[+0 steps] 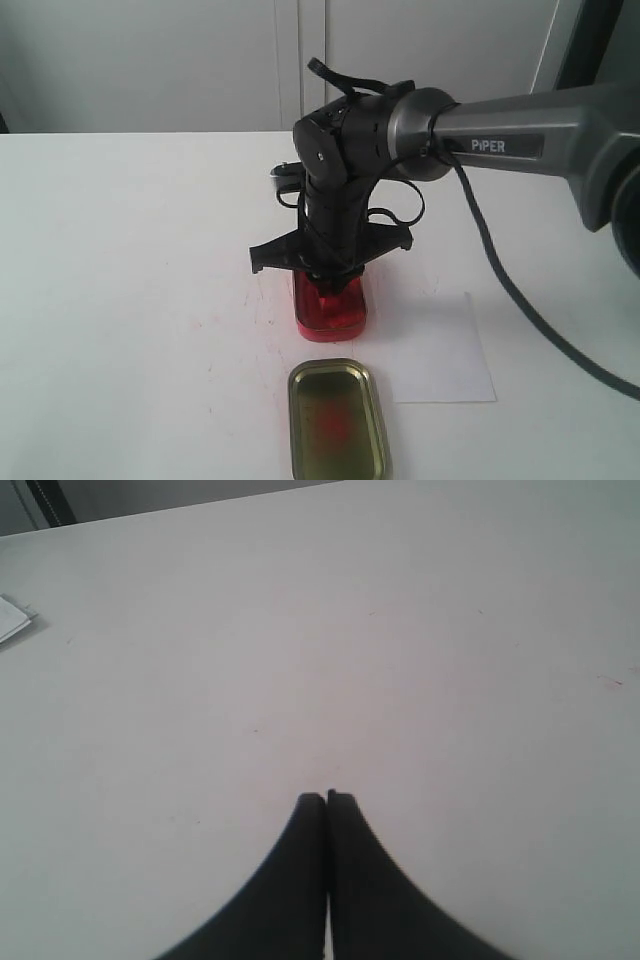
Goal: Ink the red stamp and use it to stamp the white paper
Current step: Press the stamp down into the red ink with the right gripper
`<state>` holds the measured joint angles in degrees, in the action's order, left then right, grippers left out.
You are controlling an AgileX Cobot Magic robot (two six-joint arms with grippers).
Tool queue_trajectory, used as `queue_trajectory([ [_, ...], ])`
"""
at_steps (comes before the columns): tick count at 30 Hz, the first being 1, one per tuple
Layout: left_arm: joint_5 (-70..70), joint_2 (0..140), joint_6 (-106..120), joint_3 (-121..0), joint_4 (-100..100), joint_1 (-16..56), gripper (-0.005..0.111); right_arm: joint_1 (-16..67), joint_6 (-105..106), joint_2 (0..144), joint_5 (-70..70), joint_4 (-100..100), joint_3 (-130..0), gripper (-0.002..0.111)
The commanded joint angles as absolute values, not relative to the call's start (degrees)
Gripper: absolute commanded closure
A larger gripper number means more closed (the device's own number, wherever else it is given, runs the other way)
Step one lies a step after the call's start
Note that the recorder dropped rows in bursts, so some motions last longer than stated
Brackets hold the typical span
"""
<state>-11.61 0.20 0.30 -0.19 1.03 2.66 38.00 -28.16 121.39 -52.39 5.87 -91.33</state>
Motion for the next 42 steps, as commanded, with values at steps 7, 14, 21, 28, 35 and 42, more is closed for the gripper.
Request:
queue_trajectory([
  [7,-11.61,0.00,0.46,0.00,0.96,2.46,0.107,37.67,-27.02,126.55,-54.60,5.94,-91.87,0.108],
  [14,-11.61,0.00,0.46,0.00,0.96,2.46,0.107,37.67,-27.02,126.60,-54.82,5.94,-91.87,0.108],
  [21,-11.61,0.00,0.46,0.00,0.96,2.46,0.107,37.67,-27.23,124.40,-53.12,6.04,-91.96,0.108],
  [28,-11.61,0.00,0.46,0.00,0.96,2.46,0.107,37.67,-27.23,120.80,-52.29,6.04,-91.96,0.108],
  [35,-11.61,0.00,0.46,0.00,0.96,2.46,0.107,37.67,-27.23,117.35,-52.14,6.04,-91.96,0.108],
  [42,-11.61,0.00,0.46,0.00,0.96,2.46,0.107,37.67,-27.35,115.53,-52.14,6.16,-91.96,0.108],
])
